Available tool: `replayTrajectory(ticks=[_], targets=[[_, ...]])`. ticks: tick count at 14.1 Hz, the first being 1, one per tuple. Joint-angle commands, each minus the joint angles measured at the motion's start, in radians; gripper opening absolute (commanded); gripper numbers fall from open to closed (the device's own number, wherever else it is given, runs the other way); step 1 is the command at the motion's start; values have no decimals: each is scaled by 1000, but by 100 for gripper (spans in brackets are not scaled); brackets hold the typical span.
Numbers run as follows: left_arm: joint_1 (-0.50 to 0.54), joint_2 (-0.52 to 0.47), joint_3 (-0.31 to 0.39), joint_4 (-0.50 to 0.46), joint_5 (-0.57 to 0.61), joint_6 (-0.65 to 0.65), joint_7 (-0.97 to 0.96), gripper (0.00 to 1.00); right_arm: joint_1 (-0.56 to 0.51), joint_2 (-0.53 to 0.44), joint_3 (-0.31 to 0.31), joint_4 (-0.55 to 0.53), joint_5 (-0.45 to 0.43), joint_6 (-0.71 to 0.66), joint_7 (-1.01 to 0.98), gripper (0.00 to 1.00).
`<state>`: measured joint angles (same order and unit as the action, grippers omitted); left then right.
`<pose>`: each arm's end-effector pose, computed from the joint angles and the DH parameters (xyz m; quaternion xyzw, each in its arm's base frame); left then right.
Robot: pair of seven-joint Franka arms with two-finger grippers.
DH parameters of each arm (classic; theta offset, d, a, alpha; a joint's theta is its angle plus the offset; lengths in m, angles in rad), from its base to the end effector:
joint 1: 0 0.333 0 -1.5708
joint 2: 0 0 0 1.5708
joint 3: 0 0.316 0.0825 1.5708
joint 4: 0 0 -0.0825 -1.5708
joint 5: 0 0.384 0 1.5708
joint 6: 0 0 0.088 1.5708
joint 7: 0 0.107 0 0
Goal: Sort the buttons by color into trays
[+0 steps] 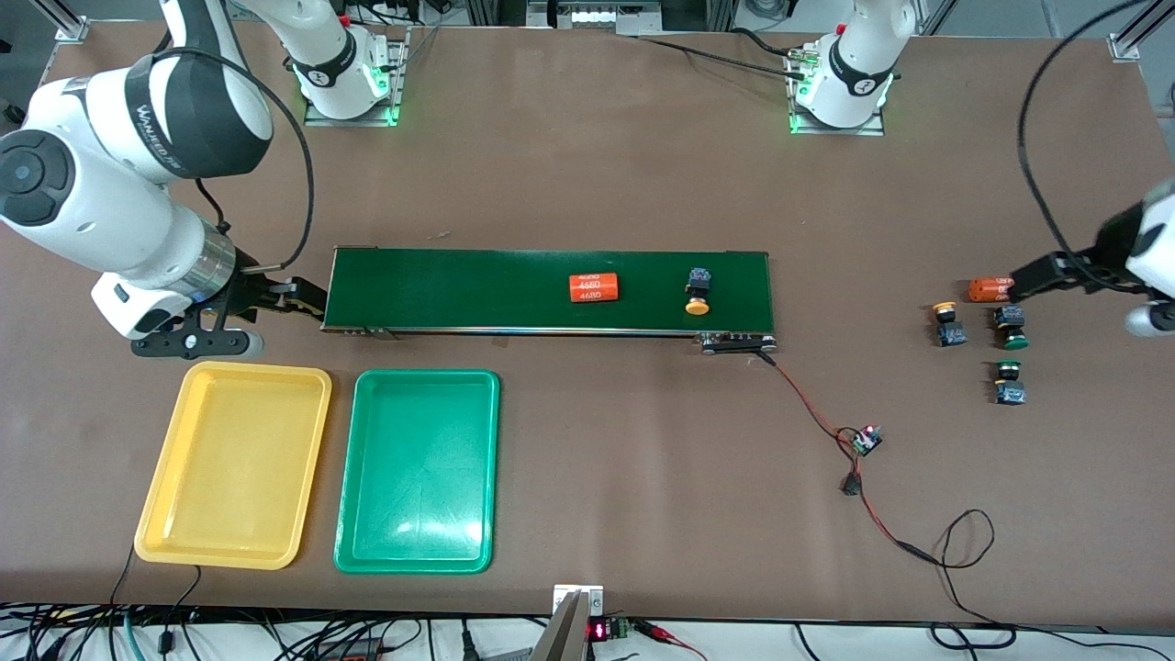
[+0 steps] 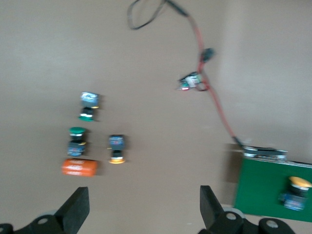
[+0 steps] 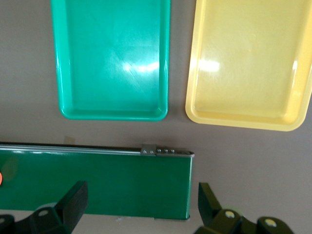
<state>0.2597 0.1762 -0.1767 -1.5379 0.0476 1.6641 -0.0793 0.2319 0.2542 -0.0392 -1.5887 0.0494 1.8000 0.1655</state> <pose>0.6072 0.0635 0.5467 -0.9965 -0.0792 0.0236 0.0082 0.6217 0.1279 0.4839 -0.9996 -0.0080 0.0244 0.0149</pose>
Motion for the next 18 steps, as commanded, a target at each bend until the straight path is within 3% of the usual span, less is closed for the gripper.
replayTrajectory(ticks=[1, 6, 8, 11, 15, 18], targets=[[97, 104, -7, 44, 44, 0, 76, 100, -14, -56, 1, -23, 21, -54, -43, 100], [128, 166, -12, 42, 31, 19, 76, 100, -51, -317, 7, -343, 32, -7, -78, 100], [124, 193, -20, 47, 34, 20, 73, 100, -80, -427, 10, -484, 93, 15, -86, 100], [127, 218, -21, 41, 40, 20, 78, 100, -100, -570, 12, -617, 102, 6, -135, 100], [130, 311, -9, 16, 47, 43, 73, 100, -108, -586, 21, -691, 115, 144, -139, 100], [156, 333, -10, -88, 46, 156, 75, 100, -111, -578, 97, -743, 139, 306, -124, 100]])
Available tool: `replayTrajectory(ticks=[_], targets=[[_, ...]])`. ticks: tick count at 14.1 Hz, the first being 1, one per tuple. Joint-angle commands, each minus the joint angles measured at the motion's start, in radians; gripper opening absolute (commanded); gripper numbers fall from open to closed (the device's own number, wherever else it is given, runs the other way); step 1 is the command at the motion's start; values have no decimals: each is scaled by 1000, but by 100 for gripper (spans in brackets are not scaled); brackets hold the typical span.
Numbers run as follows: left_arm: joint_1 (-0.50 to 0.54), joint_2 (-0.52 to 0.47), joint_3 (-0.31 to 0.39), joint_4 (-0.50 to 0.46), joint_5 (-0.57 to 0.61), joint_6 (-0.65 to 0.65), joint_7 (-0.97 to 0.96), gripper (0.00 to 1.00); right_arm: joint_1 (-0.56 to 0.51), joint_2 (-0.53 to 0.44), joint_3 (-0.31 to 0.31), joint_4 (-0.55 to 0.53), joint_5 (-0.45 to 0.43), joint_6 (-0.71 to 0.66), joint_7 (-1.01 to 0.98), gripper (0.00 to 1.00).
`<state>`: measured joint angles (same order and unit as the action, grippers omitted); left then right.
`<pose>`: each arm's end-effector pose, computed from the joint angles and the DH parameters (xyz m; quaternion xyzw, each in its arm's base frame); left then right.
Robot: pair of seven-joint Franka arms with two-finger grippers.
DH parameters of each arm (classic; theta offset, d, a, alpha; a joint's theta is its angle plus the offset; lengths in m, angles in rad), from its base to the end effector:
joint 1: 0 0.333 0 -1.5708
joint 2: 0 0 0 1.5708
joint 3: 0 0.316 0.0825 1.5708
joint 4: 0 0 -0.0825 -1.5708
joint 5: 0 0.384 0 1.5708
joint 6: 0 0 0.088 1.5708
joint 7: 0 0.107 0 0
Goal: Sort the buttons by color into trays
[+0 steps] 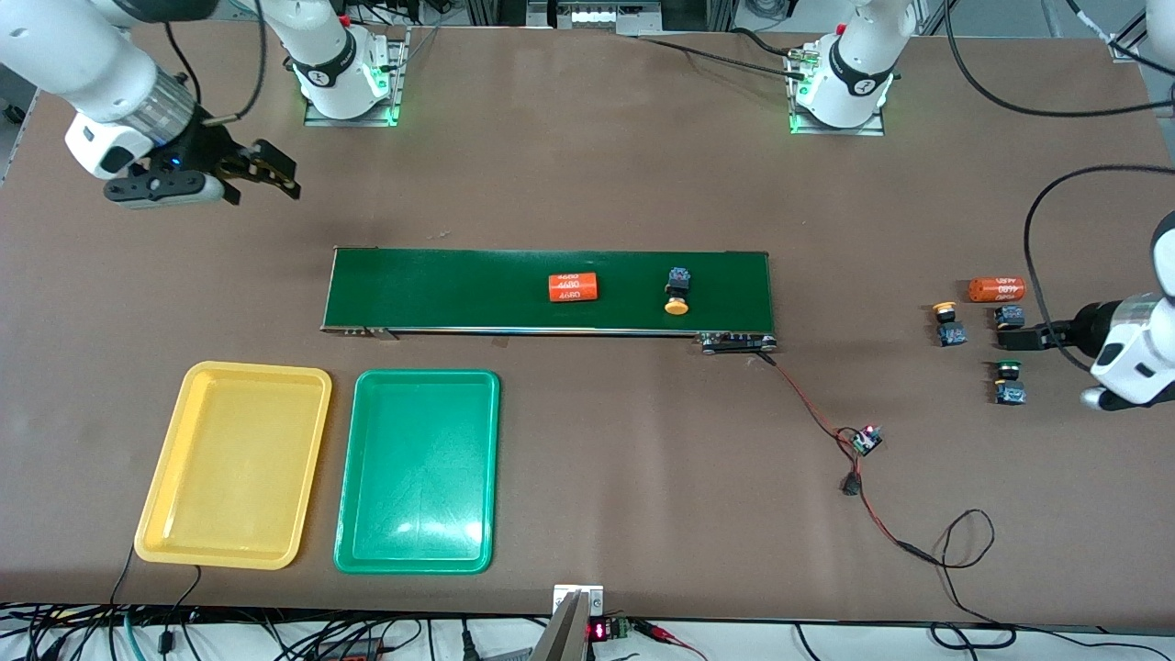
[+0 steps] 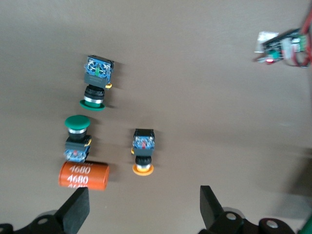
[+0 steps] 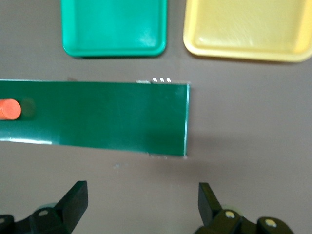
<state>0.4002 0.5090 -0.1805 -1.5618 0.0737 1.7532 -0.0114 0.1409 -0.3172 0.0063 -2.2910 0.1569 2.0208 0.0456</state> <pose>0.6323 0.1629 0.3321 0.9823 0.1061 -0.1519 0.0262 0.4523 0.0764 0.4821 -0.9971 -0.0181 -0.0166 0.0723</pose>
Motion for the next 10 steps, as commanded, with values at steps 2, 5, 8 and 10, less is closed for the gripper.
replayTrajectory(ticks=[2, 5, 8, 10], targets=[[23, 0, -7, -113, 18, 118, 7, 100, -20, 10, 95, -54, 99, 163, -3, 100], [22, 14, -7, -149, 18, 178, 7, 100, -17, 61, 135, -54, 180, 235, 0, 100], [20, 40, -8, -149, 18, 206, 8, 100, -15, 105, 161, -56, 199, 292, 29, 100], [23, 68, -7, -149, 20, 226, 10, 100, -4, 124, 173, -54, 199, 305, 92, 100]])
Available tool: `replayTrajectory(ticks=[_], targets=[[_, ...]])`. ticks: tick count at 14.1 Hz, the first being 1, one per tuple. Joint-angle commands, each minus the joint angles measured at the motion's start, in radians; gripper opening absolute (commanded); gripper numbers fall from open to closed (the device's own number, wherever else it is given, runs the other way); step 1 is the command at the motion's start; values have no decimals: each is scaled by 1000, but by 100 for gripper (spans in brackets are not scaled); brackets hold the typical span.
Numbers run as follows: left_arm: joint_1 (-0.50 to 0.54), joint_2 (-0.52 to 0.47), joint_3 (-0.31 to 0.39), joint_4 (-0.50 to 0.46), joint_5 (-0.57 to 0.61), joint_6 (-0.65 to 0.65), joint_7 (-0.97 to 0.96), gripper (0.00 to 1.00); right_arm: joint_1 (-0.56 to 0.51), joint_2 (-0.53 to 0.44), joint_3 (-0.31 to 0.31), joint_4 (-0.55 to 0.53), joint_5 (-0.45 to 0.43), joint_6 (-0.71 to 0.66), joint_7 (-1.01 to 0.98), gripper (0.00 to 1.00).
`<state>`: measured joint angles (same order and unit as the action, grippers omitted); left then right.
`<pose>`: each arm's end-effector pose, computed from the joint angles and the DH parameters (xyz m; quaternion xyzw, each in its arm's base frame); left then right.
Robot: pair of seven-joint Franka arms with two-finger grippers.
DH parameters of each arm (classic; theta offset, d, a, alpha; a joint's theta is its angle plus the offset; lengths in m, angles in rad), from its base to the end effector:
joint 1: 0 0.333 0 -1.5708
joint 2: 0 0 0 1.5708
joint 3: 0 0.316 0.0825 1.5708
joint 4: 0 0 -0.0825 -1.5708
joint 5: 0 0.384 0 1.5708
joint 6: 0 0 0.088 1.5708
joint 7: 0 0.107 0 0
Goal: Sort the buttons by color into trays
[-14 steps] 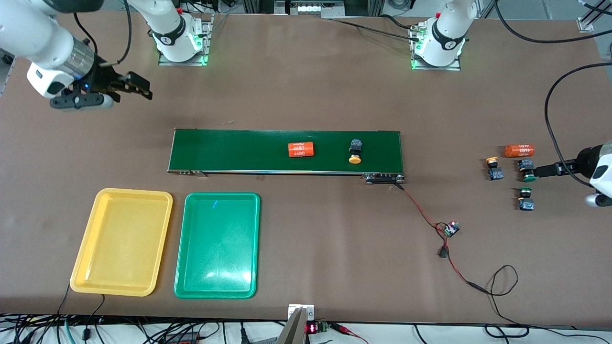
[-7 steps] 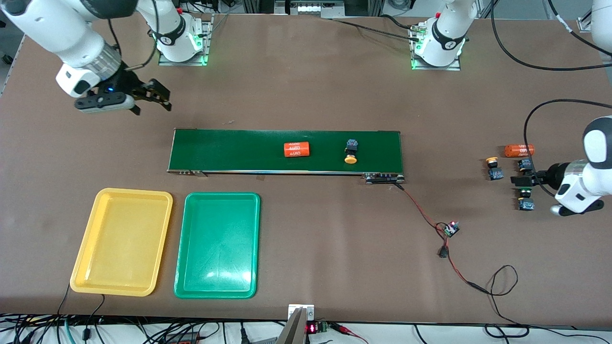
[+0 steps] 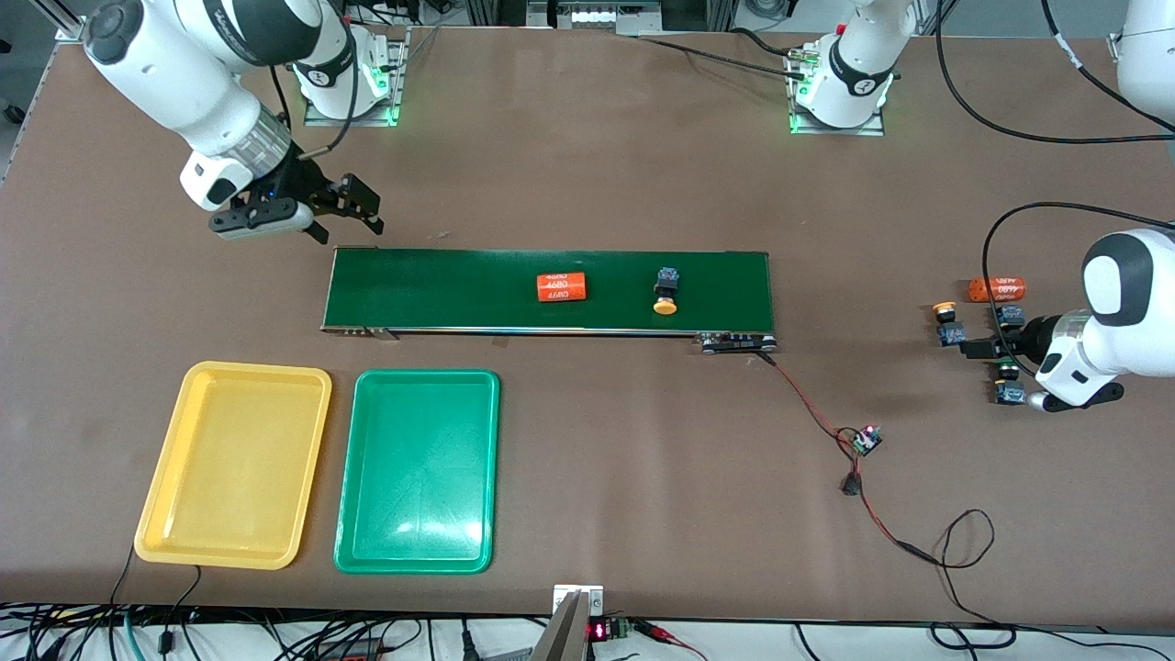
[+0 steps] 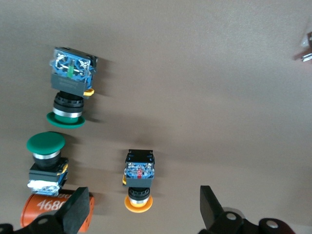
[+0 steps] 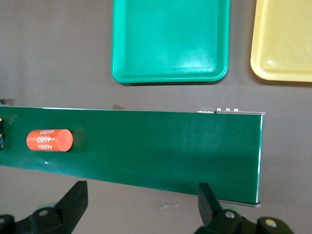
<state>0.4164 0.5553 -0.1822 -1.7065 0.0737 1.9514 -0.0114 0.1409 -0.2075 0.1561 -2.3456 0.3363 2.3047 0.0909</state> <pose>0.6162 0.1618 0.2529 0.9826 0.1086 -0.1466 0.0340 0.4654 0.1511 0.4310 -0.9897 0.0000 -0.0585 0.1309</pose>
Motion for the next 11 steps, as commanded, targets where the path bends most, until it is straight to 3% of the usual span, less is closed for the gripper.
replayTrajectory(ticks=[1, 5, 11], targets=[[10, 29, -5, -14, 20, 33, 17, 100, -6, 25, 36, 0, 20, 25, 73, 100], [25, -14, -5, -154, 20, 168, 30, 100, -1, 56, 42, -1, 20, 44, 99, 100], [68, -18, -13, -180, 18, 193, 108, 100, -1, 125, 168, 2, 20, 134, 319, 100]])
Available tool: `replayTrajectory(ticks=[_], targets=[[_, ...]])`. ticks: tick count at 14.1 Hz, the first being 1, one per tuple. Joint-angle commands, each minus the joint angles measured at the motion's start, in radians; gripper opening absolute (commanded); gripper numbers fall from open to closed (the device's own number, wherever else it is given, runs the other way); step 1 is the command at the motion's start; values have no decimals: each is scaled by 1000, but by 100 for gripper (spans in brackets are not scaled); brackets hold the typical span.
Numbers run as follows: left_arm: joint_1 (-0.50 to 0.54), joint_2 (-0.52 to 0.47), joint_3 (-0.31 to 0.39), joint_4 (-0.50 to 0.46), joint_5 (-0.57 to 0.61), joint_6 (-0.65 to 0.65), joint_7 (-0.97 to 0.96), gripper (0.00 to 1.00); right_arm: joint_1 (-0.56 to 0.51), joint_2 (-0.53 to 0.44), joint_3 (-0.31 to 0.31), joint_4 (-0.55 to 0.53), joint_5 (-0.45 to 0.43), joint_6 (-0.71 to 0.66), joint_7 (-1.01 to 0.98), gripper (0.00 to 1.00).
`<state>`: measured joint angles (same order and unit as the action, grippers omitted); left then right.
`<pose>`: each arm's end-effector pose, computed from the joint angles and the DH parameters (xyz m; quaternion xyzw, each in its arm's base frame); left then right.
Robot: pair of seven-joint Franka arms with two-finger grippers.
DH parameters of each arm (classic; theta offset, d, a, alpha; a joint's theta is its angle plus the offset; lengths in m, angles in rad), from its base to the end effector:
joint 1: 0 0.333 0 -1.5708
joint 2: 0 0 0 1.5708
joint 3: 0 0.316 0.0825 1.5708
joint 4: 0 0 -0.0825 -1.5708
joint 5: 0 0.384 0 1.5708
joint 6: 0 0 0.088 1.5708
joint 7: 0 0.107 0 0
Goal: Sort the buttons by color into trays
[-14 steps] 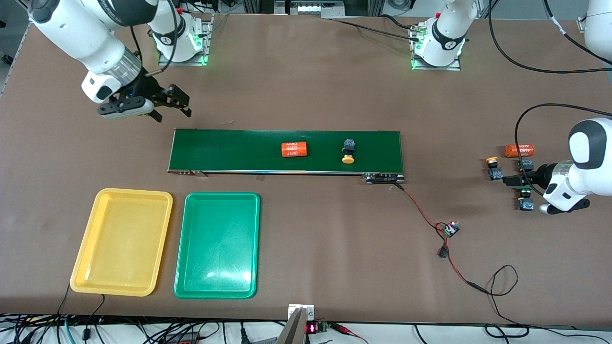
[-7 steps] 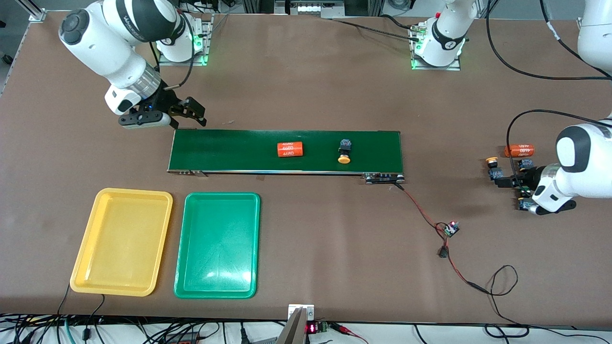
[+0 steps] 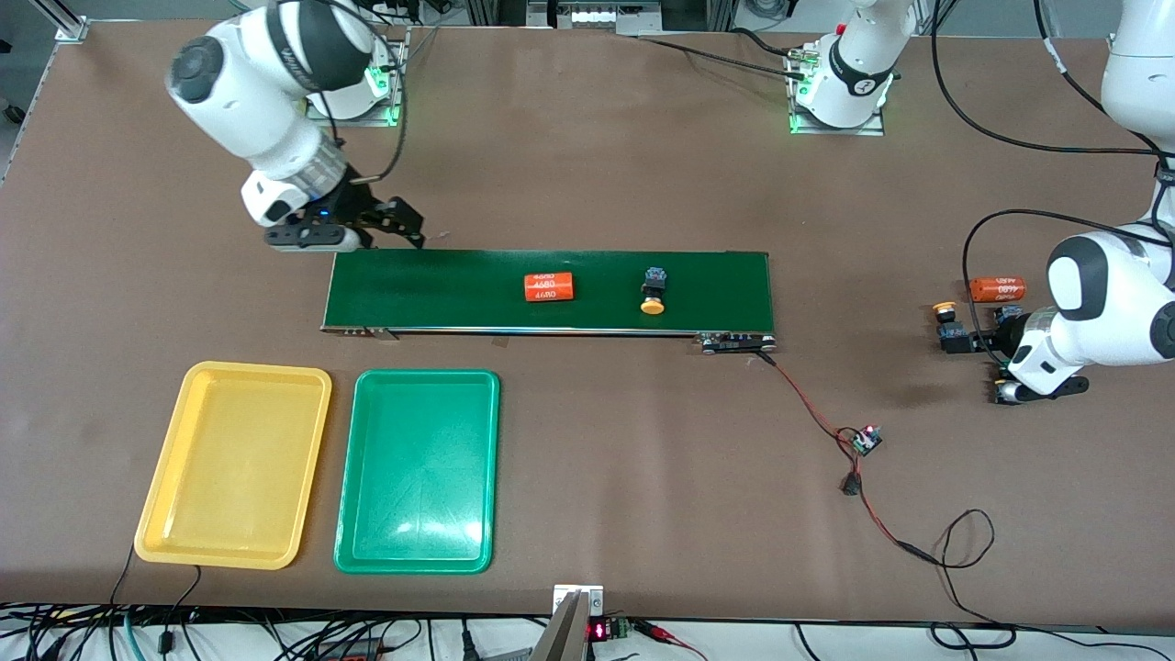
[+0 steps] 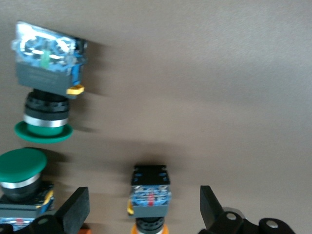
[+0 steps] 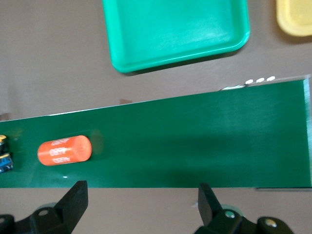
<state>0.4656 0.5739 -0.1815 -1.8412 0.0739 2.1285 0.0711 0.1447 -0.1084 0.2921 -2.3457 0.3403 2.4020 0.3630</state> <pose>0.5862 0.1791 0.1988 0.9863 0.0890 -0.1313 0.0461 0.4567 0.2169 0.3903 -0.9877 0.0787 -0.0321 0.1313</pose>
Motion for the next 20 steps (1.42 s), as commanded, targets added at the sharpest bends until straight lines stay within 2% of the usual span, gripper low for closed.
replayTrajectory(ticks=[1, 5, 10, 12, 13, 15, 17, 20], targets=[[18, -37, -13, -53, 20, 18, 26, 100, -5, 35, 32, 3, 16, 42, 47, 100], [15, -42, -16, -87, 20, 39, 26, 100, -5, 50, 38, 3, 16, 45, 66, 100], [19, -42, -16, -139, 20, 125, 41, 100, -5, 53, 53, 3, 16, 45, 102, 100], [19, -43, -16, -141, 20, 126, 41, 92, -5, 53, 70, 3, 14, 45, 102, 100], [19, -43, -16, -141, 20, 125, 42, 70, -5, 52, 79, 3, 14, 45, 102, 100], [19, -52, -16, -148, 20, 125, 42, 38, -2, 59, 82, 3, 14, 45, 103, 100], [19, -55, -16, -148, 20, 120, 42, 13, 22, 76, 82, 3, 16, 61, 103, 100], [18, -63, -16, -148, 20, 119, 42, 0, 67, 114, 82, 6, 2, 91, 99, 100]])
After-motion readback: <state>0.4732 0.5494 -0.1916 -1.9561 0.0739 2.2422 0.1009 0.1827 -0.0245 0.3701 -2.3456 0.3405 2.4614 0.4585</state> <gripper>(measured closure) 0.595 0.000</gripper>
